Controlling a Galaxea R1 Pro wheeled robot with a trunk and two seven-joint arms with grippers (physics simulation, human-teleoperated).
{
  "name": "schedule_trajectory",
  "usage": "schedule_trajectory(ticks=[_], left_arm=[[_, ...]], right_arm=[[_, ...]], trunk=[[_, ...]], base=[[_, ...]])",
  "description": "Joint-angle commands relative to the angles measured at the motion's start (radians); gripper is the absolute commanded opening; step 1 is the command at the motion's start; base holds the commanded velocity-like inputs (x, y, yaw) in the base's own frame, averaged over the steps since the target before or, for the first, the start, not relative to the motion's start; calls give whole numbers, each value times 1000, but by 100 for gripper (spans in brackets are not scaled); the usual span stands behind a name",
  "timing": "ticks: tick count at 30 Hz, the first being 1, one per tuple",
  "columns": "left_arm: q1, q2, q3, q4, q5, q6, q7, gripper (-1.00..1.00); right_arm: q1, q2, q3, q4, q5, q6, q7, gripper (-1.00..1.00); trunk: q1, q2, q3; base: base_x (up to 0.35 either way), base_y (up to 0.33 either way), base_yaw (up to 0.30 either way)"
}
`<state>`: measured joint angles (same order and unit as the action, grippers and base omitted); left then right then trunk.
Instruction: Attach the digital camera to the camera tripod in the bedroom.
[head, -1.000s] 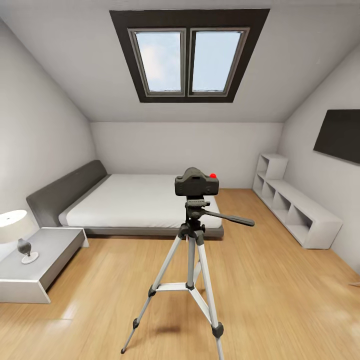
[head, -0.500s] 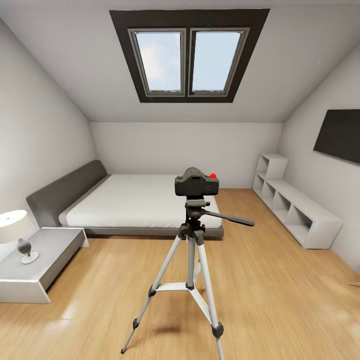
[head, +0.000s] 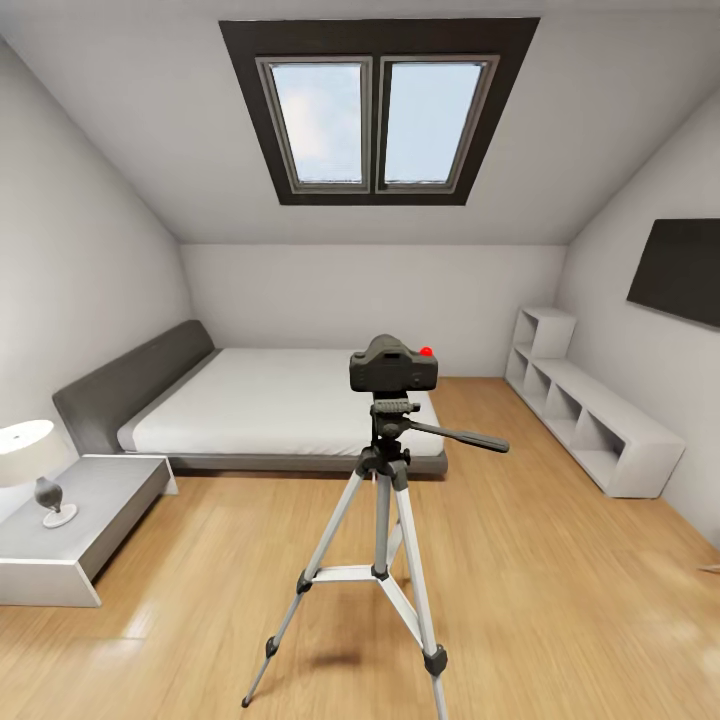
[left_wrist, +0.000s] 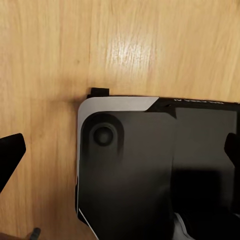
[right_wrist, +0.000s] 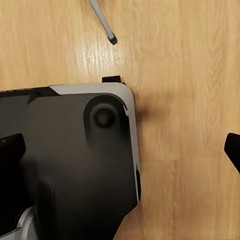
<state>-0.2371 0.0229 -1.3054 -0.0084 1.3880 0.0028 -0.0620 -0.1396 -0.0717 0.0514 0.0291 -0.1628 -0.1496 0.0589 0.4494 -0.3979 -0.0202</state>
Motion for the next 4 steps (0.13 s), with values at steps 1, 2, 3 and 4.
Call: schedule_trajectory(ticks=[1,2,3,4], left_arm=[[-1,0,-8,-1,11,0,-2,100],[-1,0,-8,-1,11,0,-2,100],[-1,0,-7,-1,11,0,-2,100],[-1,0,-7,-1,11,0,-2,100]], right_arm=[[-2,0,5,3,-11,-6,6,100],[-2,0,5,3,-10,-6,6,100],[-2,0,5,3,-10,-6,6,100],[-2,0,5,3,-10,-7,6,100]], trunk=[[1,-2,-2],[1,-2,-2],[1,-2,-2],[1,-2,-2]], base=[[0,0,0],[0,0,0],[0,0,0],[0,0,0]])
